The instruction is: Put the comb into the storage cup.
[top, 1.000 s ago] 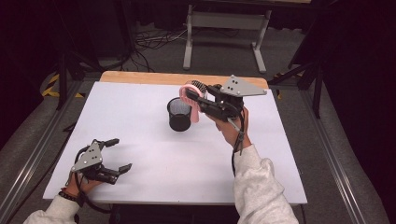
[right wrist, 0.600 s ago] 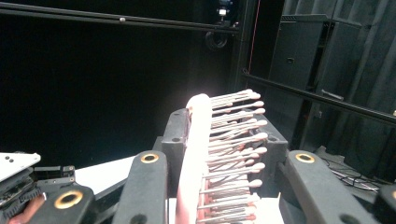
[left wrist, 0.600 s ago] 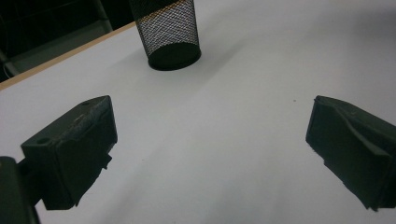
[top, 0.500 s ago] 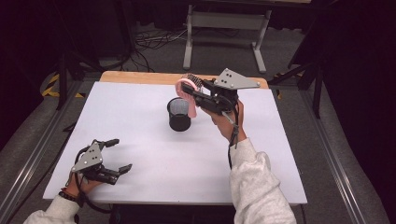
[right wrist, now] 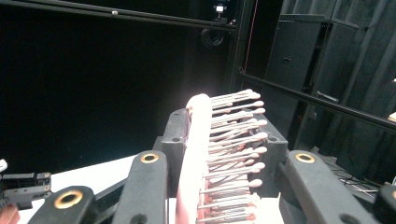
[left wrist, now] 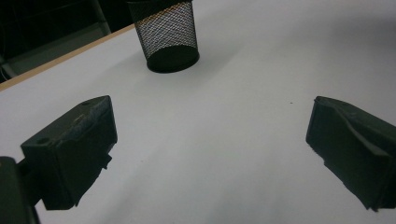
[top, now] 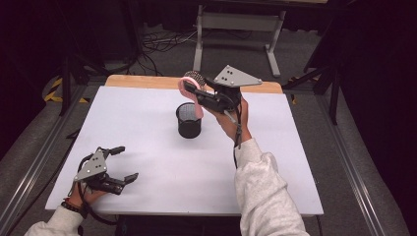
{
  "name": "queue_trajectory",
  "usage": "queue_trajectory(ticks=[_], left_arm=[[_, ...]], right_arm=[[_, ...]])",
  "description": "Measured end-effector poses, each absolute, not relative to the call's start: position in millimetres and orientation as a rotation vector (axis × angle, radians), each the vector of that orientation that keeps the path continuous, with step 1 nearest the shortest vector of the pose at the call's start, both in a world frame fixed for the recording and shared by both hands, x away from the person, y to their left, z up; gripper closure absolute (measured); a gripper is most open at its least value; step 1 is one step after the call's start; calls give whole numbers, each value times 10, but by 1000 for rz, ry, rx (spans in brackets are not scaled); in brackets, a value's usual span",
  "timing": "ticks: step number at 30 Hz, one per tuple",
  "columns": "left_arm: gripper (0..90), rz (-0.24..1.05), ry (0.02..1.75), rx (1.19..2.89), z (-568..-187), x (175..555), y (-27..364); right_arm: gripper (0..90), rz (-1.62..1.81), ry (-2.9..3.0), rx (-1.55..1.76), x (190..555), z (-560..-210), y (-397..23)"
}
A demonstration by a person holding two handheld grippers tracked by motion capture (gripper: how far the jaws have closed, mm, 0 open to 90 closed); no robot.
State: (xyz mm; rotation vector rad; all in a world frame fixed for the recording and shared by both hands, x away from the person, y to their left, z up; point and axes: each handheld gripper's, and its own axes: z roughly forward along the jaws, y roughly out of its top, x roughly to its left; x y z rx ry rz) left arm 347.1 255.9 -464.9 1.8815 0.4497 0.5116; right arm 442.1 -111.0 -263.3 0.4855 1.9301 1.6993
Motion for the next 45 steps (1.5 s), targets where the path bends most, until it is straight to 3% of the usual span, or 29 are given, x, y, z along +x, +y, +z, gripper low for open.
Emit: queue_trajectory(ticks=[14, 45], left_arm=[[39, 539, 462, 1882, -4646, 3469, 2561], [51, 554, 470, 1893, -4642, 3461, 2561]], right_arm=[[649, 1724, 1891, 527, 4562, -2654, -975], [647, 1714, 1955, 663, 4736, -3185, -930]])
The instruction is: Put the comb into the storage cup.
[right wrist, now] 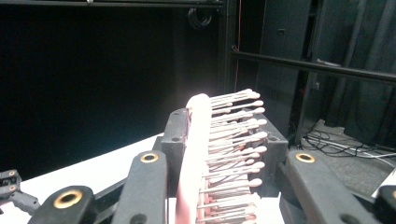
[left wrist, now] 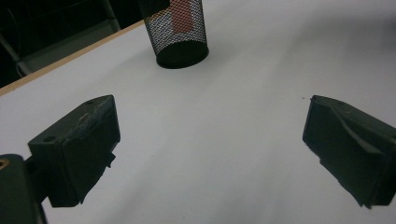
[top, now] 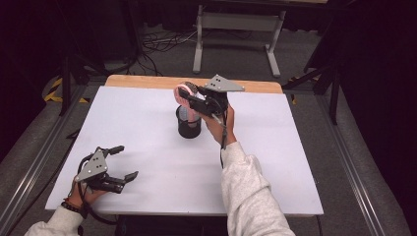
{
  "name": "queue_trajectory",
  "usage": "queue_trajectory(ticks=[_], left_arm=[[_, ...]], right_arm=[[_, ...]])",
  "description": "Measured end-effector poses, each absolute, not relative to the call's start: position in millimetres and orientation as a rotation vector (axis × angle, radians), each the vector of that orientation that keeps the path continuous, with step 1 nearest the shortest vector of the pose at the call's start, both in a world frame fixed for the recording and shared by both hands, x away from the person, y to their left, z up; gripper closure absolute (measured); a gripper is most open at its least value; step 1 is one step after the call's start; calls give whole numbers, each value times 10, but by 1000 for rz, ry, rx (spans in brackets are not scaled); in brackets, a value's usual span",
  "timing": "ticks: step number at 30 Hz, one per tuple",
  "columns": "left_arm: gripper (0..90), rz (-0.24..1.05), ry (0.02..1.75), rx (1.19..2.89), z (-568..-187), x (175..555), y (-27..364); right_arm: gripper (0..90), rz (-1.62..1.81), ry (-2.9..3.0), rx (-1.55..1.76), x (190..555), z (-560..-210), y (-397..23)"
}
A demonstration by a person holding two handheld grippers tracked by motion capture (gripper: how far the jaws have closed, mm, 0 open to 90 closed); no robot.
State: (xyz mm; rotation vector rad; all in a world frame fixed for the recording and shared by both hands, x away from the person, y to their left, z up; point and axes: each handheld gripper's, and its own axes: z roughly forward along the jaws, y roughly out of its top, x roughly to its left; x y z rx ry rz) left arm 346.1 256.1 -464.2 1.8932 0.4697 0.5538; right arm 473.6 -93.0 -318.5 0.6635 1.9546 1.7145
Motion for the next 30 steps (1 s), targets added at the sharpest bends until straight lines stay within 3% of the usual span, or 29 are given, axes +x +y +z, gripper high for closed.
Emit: queue_trajectory(ticks=[12, 30], left_arm=[[54, 559, 470, 1887, -4639, 3456, 2568], [56, 547, 471, 1884, -4645, 3458, 2566]], right_arm=[[641, 1762, 1966, 706, 4720, -3435, -960], [607, 1768, 1923, 768, 4716, -3519, -1159]])
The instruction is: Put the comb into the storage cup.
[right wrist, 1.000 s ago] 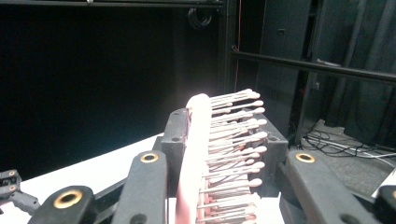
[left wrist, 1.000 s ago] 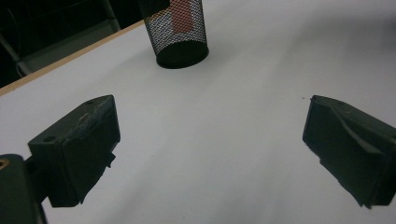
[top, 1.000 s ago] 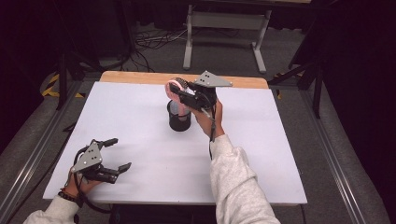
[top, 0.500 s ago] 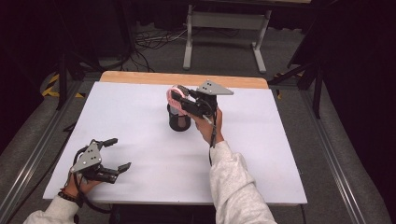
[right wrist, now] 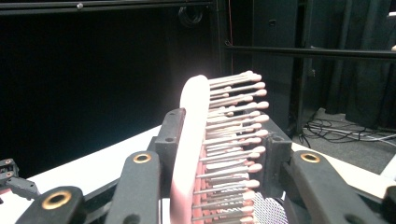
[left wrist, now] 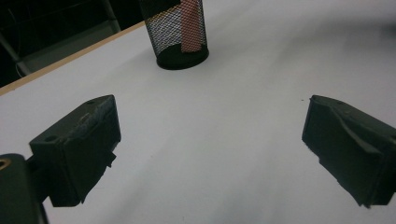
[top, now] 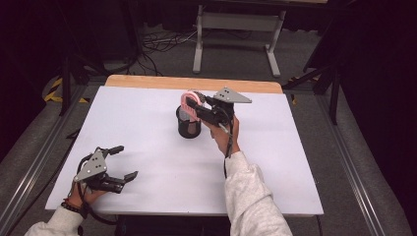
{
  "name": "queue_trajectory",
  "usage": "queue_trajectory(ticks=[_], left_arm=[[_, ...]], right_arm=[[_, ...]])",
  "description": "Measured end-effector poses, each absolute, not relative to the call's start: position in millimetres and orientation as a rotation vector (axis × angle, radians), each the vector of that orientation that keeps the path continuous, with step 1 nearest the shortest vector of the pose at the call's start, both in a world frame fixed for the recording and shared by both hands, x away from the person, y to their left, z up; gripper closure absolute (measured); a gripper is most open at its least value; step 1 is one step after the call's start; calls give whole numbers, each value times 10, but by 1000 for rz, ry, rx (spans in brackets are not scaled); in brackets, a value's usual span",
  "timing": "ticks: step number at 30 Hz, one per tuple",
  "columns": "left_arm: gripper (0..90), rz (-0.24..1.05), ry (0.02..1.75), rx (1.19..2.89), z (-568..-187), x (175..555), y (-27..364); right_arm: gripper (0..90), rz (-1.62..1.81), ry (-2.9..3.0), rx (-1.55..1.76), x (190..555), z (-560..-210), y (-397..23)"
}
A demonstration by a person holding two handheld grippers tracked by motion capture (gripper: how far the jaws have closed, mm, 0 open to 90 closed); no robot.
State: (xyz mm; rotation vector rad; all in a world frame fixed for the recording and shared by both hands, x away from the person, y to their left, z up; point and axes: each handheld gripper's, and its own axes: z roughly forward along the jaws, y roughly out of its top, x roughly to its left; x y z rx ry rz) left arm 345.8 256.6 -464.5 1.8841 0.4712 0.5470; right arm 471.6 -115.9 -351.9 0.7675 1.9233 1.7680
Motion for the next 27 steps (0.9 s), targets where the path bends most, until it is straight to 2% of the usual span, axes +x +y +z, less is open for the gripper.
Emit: queue_trajectory(ticks=[15, 21, 27], left_arm=[[62, 556, 466, 1893, -4649, 3459, 2554], [63, 560, 462, 1894, -4652, 3457, 2547], [64, 558, 468, 1887, -4653, 3460, 2556]], right_arm=[[566, 1744, 1943, 848, 4778, -3712, -1348], [506, 1717, 1941, 858, 4747, -3735, -1366], [385, 1644, 1915, 834, 4655, -3682, -1375]])
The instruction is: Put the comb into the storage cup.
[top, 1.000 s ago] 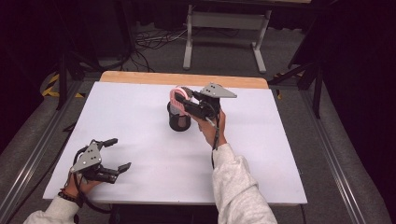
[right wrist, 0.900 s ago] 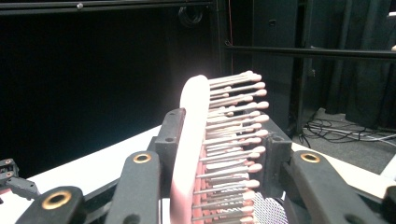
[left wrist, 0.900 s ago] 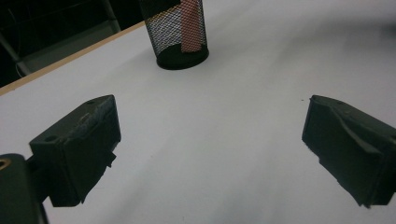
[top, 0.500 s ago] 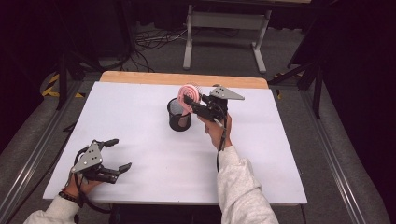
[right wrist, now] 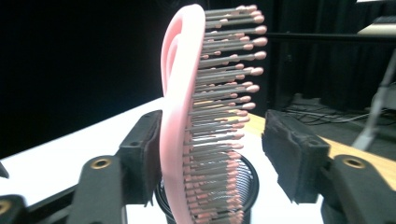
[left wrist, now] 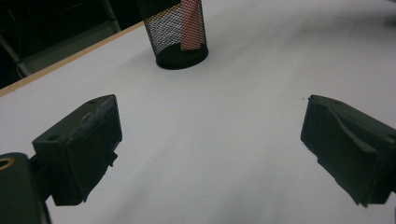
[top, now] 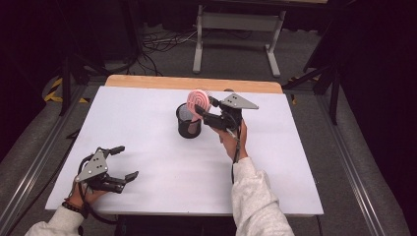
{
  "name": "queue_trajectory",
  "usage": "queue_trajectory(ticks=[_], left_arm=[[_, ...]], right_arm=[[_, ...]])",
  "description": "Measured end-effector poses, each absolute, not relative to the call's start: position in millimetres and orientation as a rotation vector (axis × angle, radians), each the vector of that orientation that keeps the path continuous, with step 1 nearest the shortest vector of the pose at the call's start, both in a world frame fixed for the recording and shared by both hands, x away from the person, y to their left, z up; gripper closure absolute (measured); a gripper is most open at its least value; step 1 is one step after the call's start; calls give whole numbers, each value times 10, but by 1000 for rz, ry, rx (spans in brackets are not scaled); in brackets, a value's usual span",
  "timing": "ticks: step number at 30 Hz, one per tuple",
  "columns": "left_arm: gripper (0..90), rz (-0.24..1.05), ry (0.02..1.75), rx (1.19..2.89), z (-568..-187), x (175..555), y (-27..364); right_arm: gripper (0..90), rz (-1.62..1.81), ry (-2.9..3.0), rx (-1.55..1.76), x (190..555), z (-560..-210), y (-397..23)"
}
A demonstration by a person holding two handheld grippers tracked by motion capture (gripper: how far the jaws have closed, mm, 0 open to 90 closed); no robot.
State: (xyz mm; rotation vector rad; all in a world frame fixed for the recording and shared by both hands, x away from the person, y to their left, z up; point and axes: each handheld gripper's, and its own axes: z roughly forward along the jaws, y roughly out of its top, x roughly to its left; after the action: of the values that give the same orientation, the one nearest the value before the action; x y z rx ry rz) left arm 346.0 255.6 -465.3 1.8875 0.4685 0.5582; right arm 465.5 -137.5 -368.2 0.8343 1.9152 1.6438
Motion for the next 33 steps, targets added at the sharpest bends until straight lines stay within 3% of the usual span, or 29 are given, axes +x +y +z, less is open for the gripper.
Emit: queue_trajectory(ticks=[12, 33], left_arm=[[63, 560, 471, 1895, -4663, 3466, 2535], [64, 572, 476, 1902, -4667, 3466, 2527]], right_arm=[[284, 1486, 1922, 744, 4485, -3604, -1404], [244, 1423, 1892, 713, 4369, -3526, -1513]])
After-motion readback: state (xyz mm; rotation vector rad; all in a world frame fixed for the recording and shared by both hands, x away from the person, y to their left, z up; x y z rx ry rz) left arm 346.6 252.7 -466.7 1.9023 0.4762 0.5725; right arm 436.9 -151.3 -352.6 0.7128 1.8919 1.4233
